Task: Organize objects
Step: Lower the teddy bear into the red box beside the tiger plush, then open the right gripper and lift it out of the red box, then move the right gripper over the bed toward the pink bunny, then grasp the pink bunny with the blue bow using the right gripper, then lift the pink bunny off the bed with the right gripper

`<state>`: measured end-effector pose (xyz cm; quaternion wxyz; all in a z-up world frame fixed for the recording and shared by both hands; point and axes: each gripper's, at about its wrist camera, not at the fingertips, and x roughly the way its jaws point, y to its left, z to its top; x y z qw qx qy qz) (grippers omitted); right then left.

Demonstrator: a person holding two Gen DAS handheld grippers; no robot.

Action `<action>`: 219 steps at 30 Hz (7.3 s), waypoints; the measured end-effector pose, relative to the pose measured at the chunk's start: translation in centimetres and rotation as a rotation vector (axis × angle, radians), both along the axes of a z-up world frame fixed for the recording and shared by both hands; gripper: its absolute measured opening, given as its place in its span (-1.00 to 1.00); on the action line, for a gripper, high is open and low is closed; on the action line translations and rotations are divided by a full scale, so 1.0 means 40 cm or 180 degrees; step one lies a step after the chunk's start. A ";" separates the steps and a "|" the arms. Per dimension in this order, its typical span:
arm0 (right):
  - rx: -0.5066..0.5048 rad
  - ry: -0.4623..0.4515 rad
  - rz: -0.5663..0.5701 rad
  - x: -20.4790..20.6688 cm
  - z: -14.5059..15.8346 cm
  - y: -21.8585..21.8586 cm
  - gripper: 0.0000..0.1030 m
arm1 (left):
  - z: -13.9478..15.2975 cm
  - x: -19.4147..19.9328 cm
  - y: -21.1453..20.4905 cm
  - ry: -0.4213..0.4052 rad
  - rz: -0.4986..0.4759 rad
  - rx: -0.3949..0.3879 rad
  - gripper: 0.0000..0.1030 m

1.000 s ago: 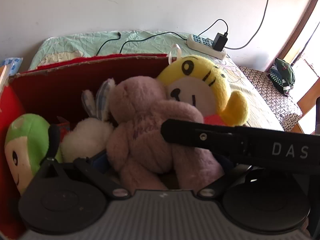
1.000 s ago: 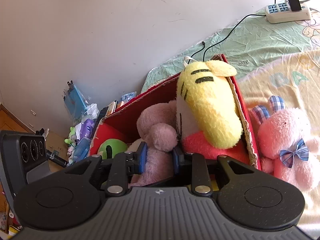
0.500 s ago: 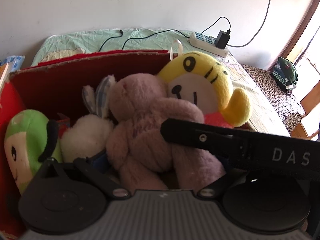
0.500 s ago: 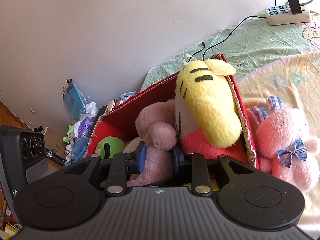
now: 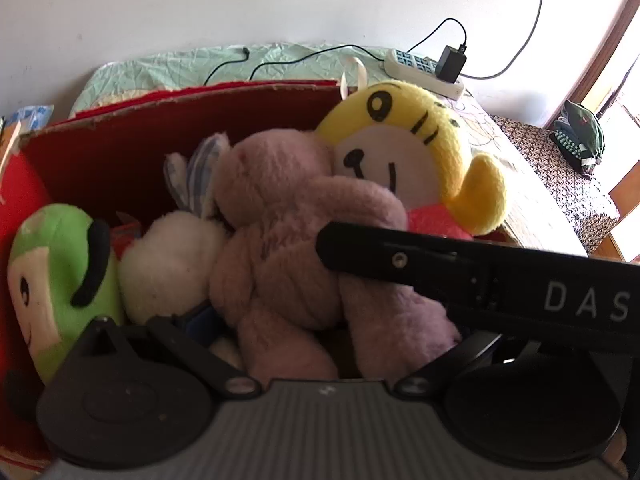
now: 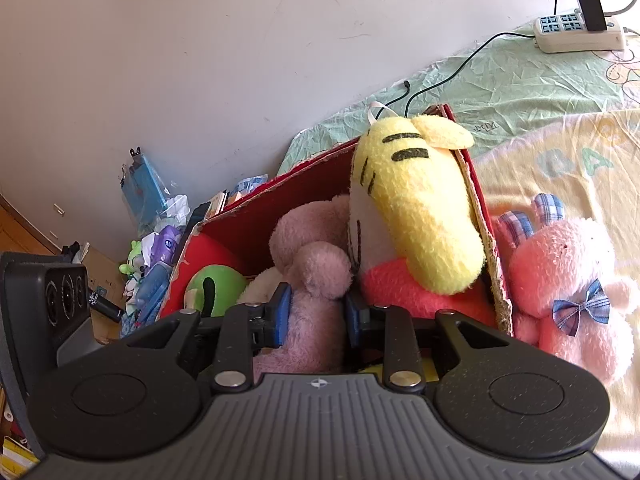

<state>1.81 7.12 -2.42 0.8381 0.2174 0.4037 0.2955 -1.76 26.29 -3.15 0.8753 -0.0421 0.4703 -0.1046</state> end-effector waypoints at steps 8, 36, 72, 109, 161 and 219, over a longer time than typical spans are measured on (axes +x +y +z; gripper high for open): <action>-0.0073 0.0043 -0.0002 0.000 0.005 0.004 -0.39 | -0.002 -0.004 0.001 0.0059 0.0109 -0.0040 0.99; -0.0236 0.0206 -0.0056 -0.018 0.027 -0.006 -0.27 | 0.013 -0.033 -0.012 -0.0019 0.0287 0.0112 0.99; 0.0310 0.0212 0.0918 0.007 0.072 -0.146 -0.19 | 0.130 -0.130 -0.145 0.0003 0.1289 0.0805 0.99; 0.0213 0.0618 0.0404 0.031 -0.123 -0.458 -0.20 | -0.145 -0.144 -0.428 0.0301 0.0316 0.0465 0.99; 0.0773 0.1073 0.0064 0.066 -0.249 -0.589 -0.16 | -0.171 -0.032 -0.489 0.0175 0.0055 -0.0113 0.95; 0.0613 0.1169 0.0867 -0.047 -0.174 -0.477 -0.24 | -0.070 -0.182 -0.412 0.0094 0.0027 -0.0343 0.67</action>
